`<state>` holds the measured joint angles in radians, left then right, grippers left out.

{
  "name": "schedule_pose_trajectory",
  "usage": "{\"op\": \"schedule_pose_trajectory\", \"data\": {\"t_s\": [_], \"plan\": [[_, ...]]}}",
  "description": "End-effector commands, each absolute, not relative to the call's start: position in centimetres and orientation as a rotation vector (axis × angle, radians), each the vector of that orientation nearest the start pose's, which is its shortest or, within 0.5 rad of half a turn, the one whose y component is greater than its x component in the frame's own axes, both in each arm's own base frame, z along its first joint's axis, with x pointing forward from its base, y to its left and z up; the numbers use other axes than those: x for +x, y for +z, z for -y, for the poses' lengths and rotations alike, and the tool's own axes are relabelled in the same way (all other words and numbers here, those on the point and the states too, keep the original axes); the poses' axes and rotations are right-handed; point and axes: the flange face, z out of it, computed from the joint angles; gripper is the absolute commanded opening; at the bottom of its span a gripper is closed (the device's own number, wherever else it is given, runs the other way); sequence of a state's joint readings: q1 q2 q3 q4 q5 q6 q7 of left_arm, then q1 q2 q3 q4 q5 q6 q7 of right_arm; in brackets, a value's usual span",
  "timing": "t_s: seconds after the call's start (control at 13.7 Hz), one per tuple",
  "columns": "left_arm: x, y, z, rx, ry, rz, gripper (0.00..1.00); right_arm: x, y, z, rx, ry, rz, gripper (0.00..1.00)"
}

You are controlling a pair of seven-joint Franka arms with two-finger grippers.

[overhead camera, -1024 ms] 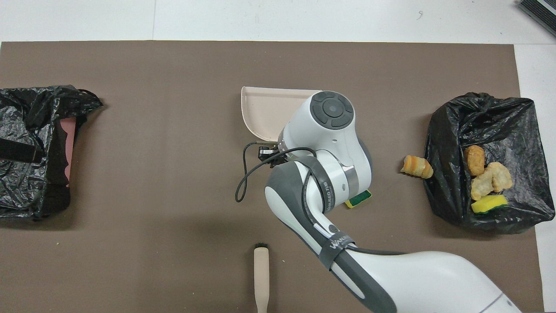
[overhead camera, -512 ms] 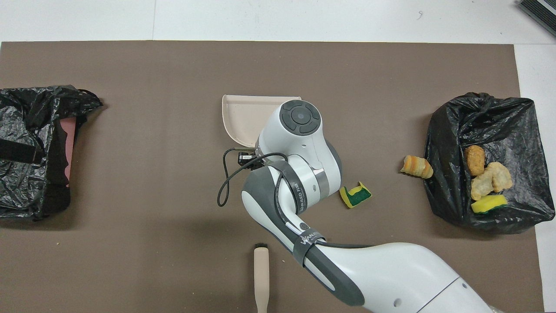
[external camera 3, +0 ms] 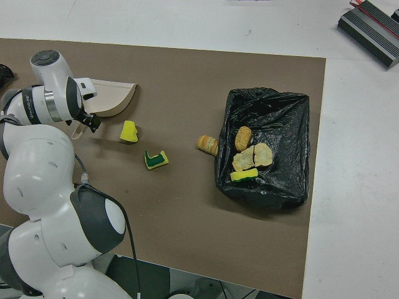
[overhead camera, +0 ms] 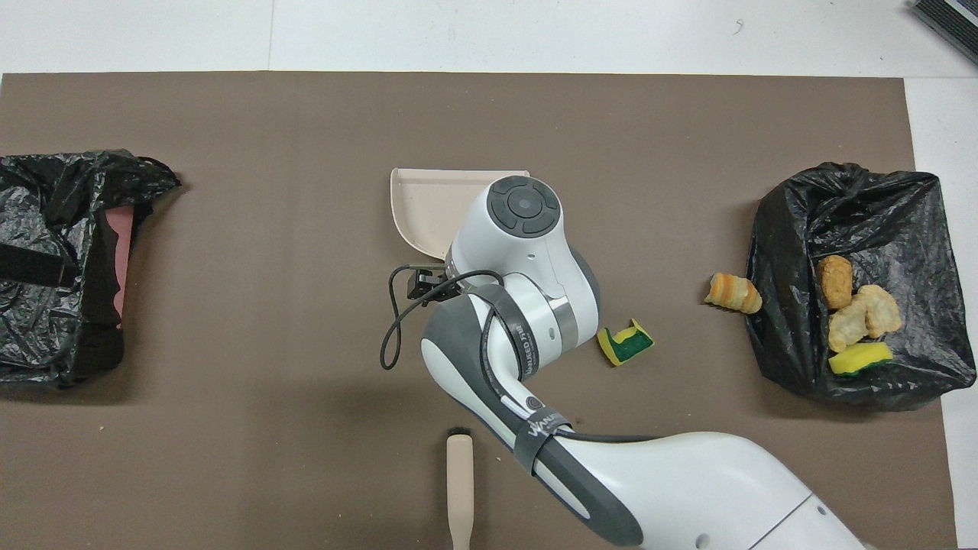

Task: Sweep and dump trash in bin
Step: 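Bring the empty dustpan back over the table with the right gripper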

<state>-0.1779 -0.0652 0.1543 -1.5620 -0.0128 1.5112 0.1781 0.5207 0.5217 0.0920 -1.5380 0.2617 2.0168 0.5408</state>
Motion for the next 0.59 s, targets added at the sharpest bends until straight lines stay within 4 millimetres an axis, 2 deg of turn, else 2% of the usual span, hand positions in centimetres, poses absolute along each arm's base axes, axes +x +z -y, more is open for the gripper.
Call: {"op": "schedule_pose_trajectory", "data": {"t_s": [0.0,0.29,0.37,0.44,0.51], "plan": [[52.2,65.9,1.3,-3.141,-0.042,-0.327,1.0,52.9,37.7,-40.8,-2.97,0.295,-0.057,1.0],[52.7,65.9,1.9,-3.137,-0.075,-0.334,1.0,48.8,40.3,-40.1,-3.011,0.292,-0.153,1.0],[52.9,66.0,2.1,-3.136,-0.109,-0.336,1.0,47.6,40.6,-39.9,-3.023,0.314,-0.174,1.0],[53.3,65.8,2.2,-3.133,-0.126,-0.338,1.0,45.6,40.6,-40.7,-3.042,0.333,-0.17,1.0],[53.5,65.6,3.2,-3.129,-0.131,-0.366,1.0,44.0,40.3,-41.0,-3.062,0.338,-0.189,1.0]]}}
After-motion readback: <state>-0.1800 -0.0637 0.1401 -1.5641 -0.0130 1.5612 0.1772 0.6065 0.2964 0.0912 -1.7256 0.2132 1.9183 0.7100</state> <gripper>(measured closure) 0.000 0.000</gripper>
